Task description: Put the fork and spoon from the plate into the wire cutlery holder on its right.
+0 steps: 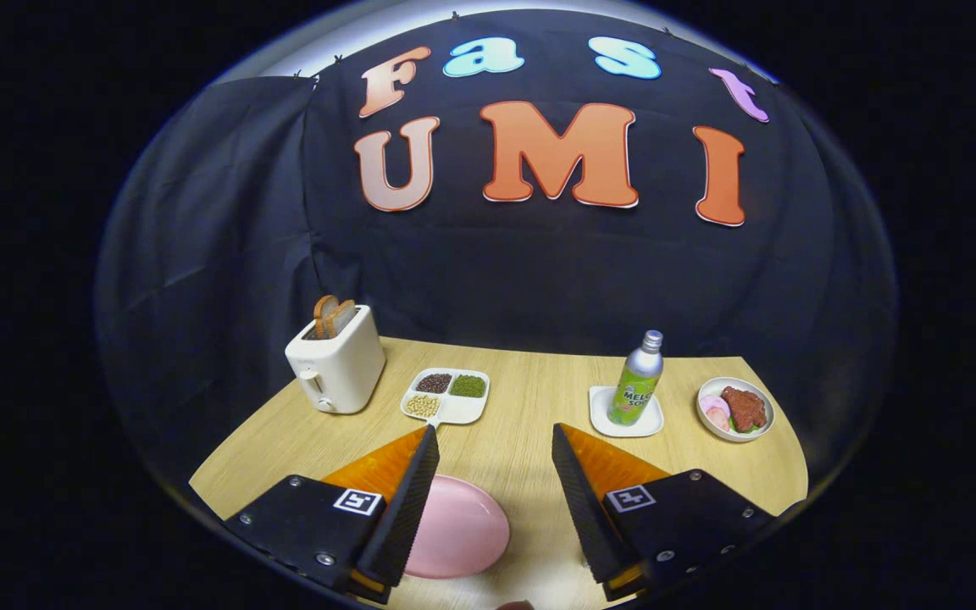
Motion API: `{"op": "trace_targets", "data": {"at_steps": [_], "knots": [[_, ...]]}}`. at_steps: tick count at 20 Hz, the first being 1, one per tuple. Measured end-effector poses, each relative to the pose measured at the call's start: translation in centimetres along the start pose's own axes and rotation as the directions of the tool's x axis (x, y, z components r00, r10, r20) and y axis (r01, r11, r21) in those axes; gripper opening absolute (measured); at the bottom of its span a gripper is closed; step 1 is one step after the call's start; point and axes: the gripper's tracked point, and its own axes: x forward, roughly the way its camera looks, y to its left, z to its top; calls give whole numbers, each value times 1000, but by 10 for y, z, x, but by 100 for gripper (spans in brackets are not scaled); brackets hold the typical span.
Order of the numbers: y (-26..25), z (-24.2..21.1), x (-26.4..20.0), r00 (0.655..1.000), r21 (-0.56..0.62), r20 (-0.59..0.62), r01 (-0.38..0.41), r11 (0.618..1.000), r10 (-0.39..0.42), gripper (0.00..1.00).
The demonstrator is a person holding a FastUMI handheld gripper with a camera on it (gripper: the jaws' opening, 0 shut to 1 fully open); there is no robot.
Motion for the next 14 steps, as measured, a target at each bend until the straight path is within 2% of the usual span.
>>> {"op": "trace_targets", "data": {"at_steps": [7,14], "knots": [[38,-46,17,993,-12,-106,-51,999,50,83],[70,-111,23,963,-64,-260,-92,994,72,84]]}}
